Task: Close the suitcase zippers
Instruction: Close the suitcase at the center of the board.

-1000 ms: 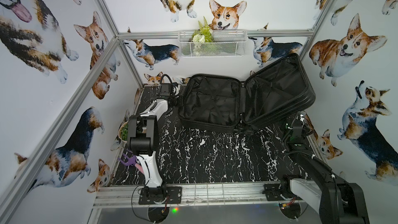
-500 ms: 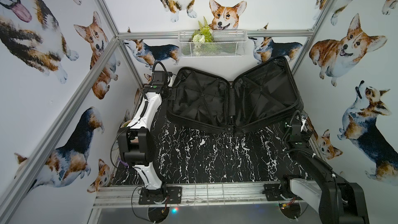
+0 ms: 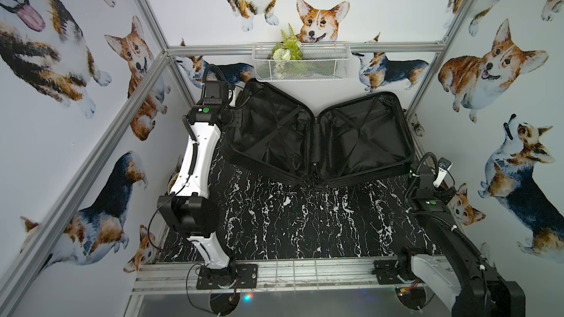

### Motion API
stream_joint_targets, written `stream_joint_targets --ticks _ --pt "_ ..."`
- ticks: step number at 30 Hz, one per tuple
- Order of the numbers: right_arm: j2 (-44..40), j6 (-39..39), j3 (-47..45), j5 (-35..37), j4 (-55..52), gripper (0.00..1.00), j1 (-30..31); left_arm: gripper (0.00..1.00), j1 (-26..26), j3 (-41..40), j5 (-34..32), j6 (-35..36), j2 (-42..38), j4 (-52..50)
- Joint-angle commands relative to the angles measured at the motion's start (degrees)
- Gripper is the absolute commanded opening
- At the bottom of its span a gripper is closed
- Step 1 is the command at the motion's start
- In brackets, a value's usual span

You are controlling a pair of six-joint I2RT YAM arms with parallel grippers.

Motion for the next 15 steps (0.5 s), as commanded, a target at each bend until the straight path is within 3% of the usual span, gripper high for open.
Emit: stream_joint_targets --ticks 1,6,10,15 --pt "-2.57 0.02 1.08 3.44 -1.98 1.00 0.01 0.00 0.13 2.69 1.07 -2.20 -1.68 4.77" --pt "-3.63 -1.77 2.69 2.51 -1.38 1.00 -0.35 0.00 0.04 5.20 0.48 -2.78 -2.70 4.59" --pt "-3.57 -5.10 4.79 -9.68 0.73 1.00 -0.74 0.00 0.06 7.66 0.90 -2.72 -3.15 3.20" --pt "1.18 -5.71 13.04 -27.51 -6.23 1.00 -4.08 0.00 0.05 14.24 2.23 -1.95 -3.55 -1.39"
